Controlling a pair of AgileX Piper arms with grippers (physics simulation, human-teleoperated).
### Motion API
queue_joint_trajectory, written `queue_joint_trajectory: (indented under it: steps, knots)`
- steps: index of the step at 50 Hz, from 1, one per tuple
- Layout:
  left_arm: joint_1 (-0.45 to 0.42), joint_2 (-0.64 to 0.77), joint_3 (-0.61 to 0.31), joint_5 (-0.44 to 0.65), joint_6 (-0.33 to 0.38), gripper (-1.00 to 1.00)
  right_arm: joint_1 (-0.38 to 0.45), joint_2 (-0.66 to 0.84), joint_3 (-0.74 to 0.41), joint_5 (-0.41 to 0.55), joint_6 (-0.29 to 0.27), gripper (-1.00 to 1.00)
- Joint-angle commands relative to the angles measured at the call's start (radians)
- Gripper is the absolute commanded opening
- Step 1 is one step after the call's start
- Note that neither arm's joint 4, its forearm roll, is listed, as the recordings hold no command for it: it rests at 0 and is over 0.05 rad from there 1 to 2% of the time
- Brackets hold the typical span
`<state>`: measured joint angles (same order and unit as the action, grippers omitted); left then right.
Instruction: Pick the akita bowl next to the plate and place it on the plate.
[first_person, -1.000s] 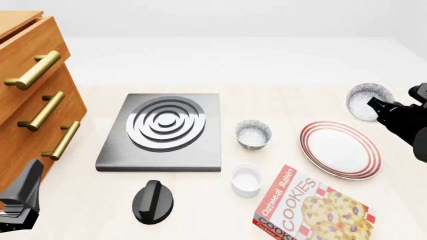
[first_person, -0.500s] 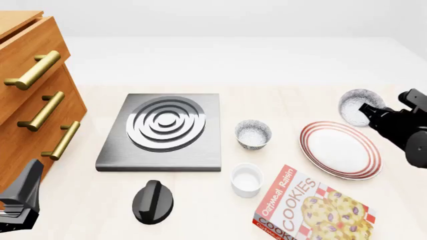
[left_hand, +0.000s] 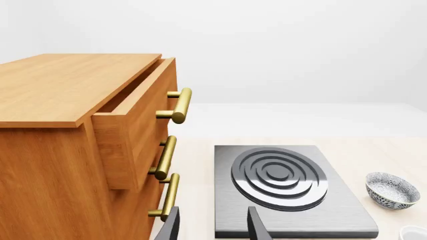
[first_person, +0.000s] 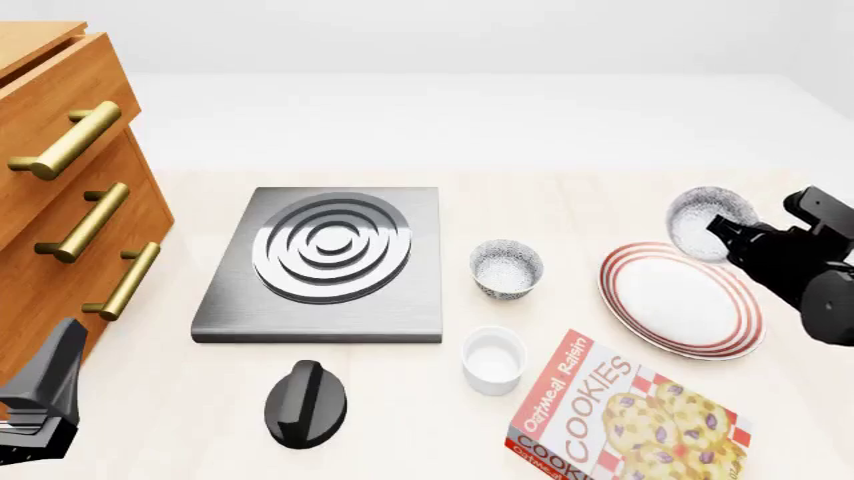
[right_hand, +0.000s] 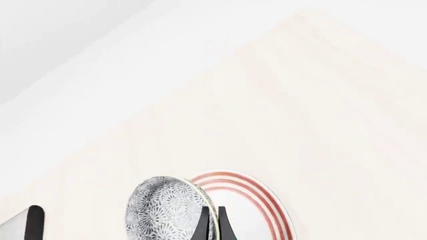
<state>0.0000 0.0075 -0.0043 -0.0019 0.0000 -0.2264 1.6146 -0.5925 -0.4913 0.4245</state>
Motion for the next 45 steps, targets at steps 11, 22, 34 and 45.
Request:
queue_joint_trajectory:
  steps: [11,22,34,45]
  knots:
    - [0.0,0.0,0.0,0.0,0.0,1.0,0.016,0.014,0.013,-0.021,0.004,-1.0]
    - [0.0,0.0,0.0,0.0,0.0,1.0,0.022,0.026,0.019,-0.029,0.0,-1.0]
    - [0.0,0.0,0.0,0.0,0.0,1.0,0.023,0.03,0.014,-0.02,-0.015,-1.0]
    - [0.0,0.0,0.0,0.0,0.0,1.0,0.03,0.027,0.009,-0.002,-0.033,-1.0]
